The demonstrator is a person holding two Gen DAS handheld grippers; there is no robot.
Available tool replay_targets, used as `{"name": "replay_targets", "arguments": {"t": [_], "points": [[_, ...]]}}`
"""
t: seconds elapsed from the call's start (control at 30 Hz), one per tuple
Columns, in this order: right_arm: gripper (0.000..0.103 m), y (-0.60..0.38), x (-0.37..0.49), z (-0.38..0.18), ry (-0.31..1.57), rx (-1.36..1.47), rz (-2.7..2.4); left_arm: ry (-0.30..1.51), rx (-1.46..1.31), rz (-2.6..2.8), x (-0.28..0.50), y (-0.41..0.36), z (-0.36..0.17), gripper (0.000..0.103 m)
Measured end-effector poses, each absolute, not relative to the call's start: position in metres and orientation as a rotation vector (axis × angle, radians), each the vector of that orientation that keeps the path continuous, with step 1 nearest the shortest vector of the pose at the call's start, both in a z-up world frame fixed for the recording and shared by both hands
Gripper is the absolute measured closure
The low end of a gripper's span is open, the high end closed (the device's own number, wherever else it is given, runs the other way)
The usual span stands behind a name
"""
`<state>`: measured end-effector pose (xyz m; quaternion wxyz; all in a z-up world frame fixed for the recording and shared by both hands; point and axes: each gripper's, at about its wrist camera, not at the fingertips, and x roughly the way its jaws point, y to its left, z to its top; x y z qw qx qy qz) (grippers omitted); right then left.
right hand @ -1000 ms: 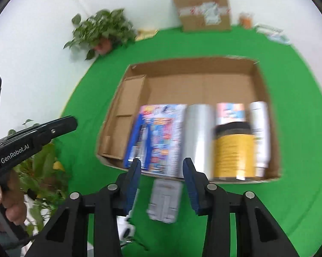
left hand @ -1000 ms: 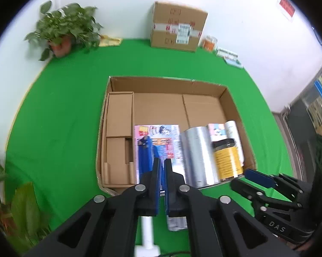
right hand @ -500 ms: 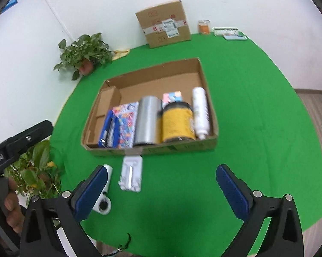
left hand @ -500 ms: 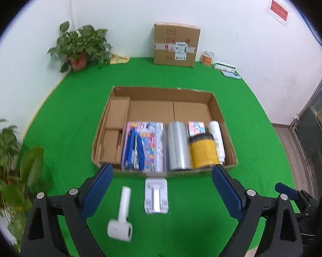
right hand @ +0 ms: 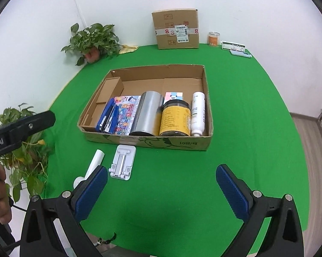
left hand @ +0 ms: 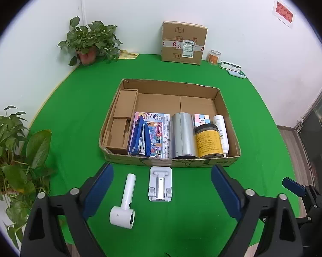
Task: Organize rigid objects
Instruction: 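Move the right tool down and grasp the white phone stand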
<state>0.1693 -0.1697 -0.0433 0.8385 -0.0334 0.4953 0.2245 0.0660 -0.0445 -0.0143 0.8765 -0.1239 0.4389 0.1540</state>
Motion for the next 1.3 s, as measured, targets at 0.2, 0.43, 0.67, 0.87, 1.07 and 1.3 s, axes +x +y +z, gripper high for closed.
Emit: {"name": "replay_targets", "arguments": {"t": [0.2, 0.43, 0.67, 0.87, 1.07, 1.3], "points": [[0.001, -0.147, 0.186, -0.046, 1.070, -0.095, 0.423, 0.937, -0.274, 0.271, 0.082, -0.020, -0.026, 0.015], [0.001, -0.096, 0.194, -0.062, 1.098, -0.172, 0.428, 0.990, -0.318, 0.132, 0.098, 0.015, -0.054, 0.015], [0.001, -0.065, 0.202, -0.079, 1.131, -0.232, 0.436, 1.094, -0.376, 0.006, 0.119, 0.036, -0.100, 0.015], [0.001, -0.041, 0.196, -0.142, 1.284, -0.340, 0.457, 1.422, -0.564, -0.139, 0.126, 0.039, -0.187, 0.015], [0.002, -0.017, 0.201, -0.195, 1.424, -0.282, 0.479, 1.409, -0.669, -0.095, 0.107, 0.062, -0.206, 0.015], [0.002, 0.022, 0.216, -0.246, 1.451, -0.249, 0.511, 1.406, -0.680, 0.035, 0.085, 0.114, -0.203, 0.015]]}}
